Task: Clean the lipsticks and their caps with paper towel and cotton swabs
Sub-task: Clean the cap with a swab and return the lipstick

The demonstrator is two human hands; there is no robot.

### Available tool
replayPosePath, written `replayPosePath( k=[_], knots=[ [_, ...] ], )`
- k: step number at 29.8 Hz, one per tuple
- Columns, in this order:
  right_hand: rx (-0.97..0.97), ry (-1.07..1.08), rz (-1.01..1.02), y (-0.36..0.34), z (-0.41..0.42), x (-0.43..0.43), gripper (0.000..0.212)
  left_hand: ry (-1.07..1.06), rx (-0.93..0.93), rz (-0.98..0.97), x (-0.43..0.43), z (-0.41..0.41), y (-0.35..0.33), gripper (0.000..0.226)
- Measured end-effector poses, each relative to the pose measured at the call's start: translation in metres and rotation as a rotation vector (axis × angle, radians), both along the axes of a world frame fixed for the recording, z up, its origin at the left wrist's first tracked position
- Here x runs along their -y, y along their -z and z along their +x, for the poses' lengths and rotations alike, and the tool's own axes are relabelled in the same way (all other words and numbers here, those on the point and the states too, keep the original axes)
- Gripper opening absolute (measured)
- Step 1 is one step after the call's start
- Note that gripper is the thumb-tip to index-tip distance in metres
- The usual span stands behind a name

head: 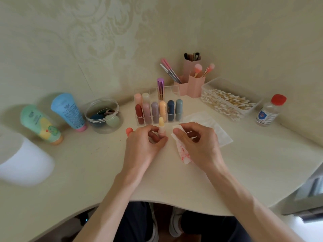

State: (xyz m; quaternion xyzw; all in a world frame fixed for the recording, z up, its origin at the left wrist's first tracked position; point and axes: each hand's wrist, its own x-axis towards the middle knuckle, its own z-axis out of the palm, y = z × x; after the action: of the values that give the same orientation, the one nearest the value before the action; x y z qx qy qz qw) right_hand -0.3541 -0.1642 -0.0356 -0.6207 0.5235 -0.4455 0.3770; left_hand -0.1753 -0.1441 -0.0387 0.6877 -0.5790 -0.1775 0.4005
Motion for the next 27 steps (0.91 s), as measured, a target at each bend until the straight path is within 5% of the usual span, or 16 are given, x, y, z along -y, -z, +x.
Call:
replayPosePath(
  k=[8,17,21,27],
  knots=[
    [-0.003,-0.016,-0.007,-0.003,0.001,-0.003,0.005,-0.026,-0.002,-0.023,-0.006,-0.001,-0.002,0.023],
    [-0.097,-0.078,-0.038,-0.005,0.005,-0.009,0.01,-0.106,0.171,-0.314,-0.032,0.039,-0.016,0.03],
    [-0.101,-0.098,-0.001,-0.006,0.007,-0.011,0.006,-0.105,0.376,-0.267,-0.021,0.06,-0.005,0.038],
    [-0.07,-0.158,-0.001,-0.007,0.007,-0.015,0.004,-0.092,0.387,-0.2,-0.019,0.061,-0.004,0.021]
  ],
)
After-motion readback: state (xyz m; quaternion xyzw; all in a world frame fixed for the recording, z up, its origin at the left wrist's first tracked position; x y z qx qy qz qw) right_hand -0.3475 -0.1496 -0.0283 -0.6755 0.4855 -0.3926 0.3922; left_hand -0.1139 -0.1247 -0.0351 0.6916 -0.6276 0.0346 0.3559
